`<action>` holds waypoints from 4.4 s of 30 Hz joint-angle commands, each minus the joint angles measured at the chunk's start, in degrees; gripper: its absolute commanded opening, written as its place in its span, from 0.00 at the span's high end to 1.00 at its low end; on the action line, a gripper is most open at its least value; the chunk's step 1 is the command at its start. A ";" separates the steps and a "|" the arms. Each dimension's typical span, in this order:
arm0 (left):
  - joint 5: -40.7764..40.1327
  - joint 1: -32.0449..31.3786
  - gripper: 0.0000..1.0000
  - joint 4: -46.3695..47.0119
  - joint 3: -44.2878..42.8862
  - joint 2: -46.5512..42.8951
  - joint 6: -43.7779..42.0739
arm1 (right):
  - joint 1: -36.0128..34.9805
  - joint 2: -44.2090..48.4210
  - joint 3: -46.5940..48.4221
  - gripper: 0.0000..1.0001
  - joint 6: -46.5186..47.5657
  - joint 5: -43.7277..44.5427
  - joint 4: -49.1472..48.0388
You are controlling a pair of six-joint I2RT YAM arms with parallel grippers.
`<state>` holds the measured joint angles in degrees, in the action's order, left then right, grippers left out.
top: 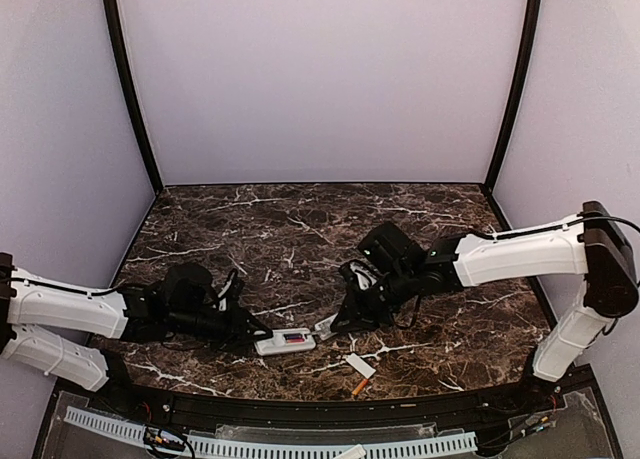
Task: Unload the batteries from the remote control
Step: Pick up the remote control without the battery cover from the center of the board, then remove the battery from the remote control without the battery cover.
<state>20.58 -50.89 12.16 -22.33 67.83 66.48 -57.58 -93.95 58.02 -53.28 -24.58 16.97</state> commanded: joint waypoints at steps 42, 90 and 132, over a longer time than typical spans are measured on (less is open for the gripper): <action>5.30 8.91 1.00 -46.48 -39.59 19.37 -65.39 | -20.64 0.25 11.78 1.00 29.12 44.69 8.95; 10.76 11.50 1.00 -46.79 -40.62 22.12 -65.58 | -24.98 -15.34 19.82 1.00 36.18 64.19 3.52; -5.42 11.70 1.00 -43.02 -38.00 15.00 -66.74 | -16.76 -2.48 8.39 1.00 10.96 42.60 -2.15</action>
<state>15.11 -39.11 -30.79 -60.64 83.35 0.21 -73.89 -97.78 68.20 -30.96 13.72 16.16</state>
